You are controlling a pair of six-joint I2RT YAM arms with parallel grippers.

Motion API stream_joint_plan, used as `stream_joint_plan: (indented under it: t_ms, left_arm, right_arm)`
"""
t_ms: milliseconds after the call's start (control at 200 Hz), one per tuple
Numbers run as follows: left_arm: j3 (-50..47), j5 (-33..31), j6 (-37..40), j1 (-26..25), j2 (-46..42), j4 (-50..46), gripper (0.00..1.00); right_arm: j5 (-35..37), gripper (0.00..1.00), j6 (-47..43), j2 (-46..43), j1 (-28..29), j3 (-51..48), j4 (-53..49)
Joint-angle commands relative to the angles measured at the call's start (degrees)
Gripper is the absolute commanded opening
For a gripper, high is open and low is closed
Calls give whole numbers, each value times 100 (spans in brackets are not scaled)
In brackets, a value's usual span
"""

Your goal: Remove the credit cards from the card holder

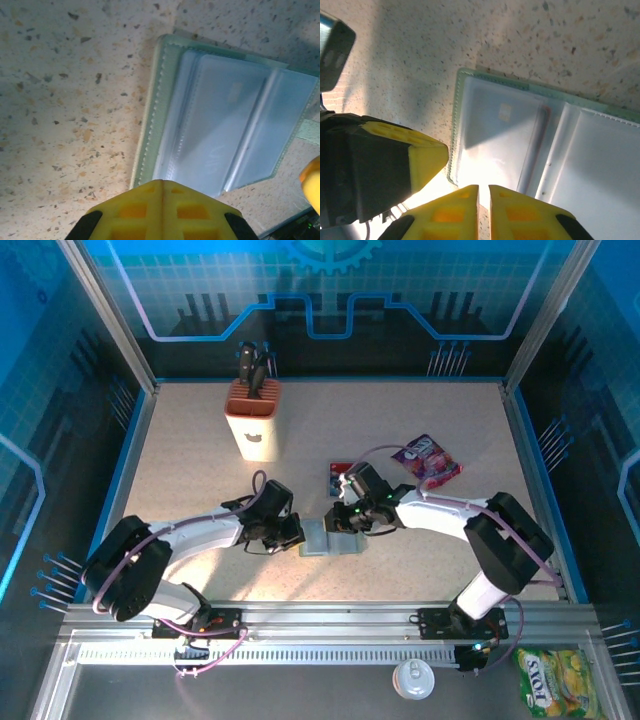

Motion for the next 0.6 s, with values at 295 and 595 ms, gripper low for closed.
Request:
stream_joint_plan:
  t_ms: [295, 595]
  left_arm:
    - [-93, -175, 108, -42, 218, 20, 2]
    - [-141, -210, 129, -36, 272, 21, 2]
  right_arm:
    - [-337, 26, 134, 252, 120, 374, 28]
    - [-406, 29, 194, 372, 170, 355, 106]
